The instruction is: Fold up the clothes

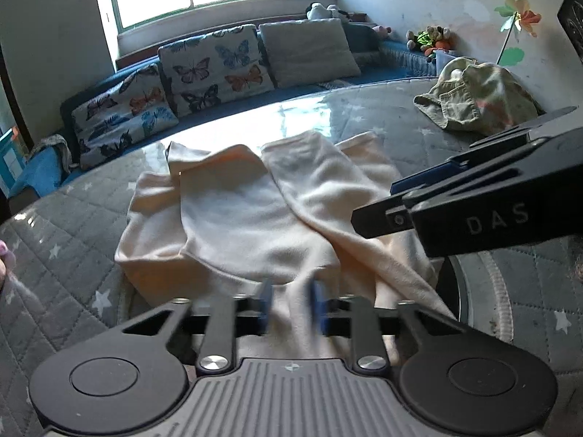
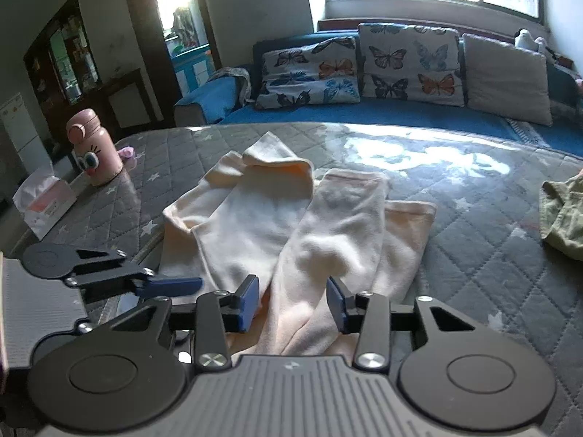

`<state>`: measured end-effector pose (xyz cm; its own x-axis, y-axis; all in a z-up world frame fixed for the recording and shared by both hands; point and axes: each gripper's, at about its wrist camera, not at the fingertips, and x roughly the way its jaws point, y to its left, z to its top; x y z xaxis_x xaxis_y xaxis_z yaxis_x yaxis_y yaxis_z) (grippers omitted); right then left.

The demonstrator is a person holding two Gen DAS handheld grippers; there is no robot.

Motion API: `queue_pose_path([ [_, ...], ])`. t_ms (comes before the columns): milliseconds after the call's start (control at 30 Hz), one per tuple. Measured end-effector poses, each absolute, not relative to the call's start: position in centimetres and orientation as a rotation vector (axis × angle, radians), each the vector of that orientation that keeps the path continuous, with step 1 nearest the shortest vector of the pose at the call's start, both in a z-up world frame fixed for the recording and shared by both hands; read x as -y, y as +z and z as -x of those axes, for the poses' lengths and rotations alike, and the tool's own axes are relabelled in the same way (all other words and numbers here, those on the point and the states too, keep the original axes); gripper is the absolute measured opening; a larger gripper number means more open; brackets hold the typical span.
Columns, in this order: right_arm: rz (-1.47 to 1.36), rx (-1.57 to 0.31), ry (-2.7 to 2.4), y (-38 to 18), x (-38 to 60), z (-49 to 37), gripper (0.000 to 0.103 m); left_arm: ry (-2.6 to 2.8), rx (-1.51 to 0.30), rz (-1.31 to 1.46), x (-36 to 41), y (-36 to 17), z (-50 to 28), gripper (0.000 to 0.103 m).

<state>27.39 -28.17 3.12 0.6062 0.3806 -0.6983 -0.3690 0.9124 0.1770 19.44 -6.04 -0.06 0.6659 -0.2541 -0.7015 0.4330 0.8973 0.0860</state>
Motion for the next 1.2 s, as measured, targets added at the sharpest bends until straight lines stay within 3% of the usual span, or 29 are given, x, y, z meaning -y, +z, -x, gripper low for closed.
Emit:
queue_pose_path([
  [100,-0.008,-0.823,0.447,2.7,27.7,-27.4,0.037,-0.384,-0.711,-0.267,5.7,0.1,-18.7,0.004],
  [233,0.009,-0.848,0.455,1.6,26.8,-27.4,0.028,-0.353,-0.676,-0.27,5.0,0.5,-17.8,0.003],
  [300,0.022,-0.844,0.438,1.3,26.7,-27.2,0.015,-0.326,-0.665,-0.254,4.3,0.9,-17.4,0.003],
  [400,0.0,-0.836,0.415,1.1,27.2,-26.8,0.004,-0.287,-0.653,-0.202,2.6,1.6,-16.7,0.002],
  [733,-0.065,-0.743,0.356,3.5,31.1,-21.4,0.002,-0.184,-0.651,-0.069,-2.8,2.7,-11.2,0.002],
  [933,-0.02,-0.813,0.328,2.7,32.5,-18.0,0.002,-0.169,-0.702,-0.047,-5.1,1.9,-8.5,0.001],
  [1200,0.061,-0.755,0.343,3.9,30.2,-19.4,0.011,-0.162,-0.682,-0.049,-5.4,3.0,-9.0,0.004],
])
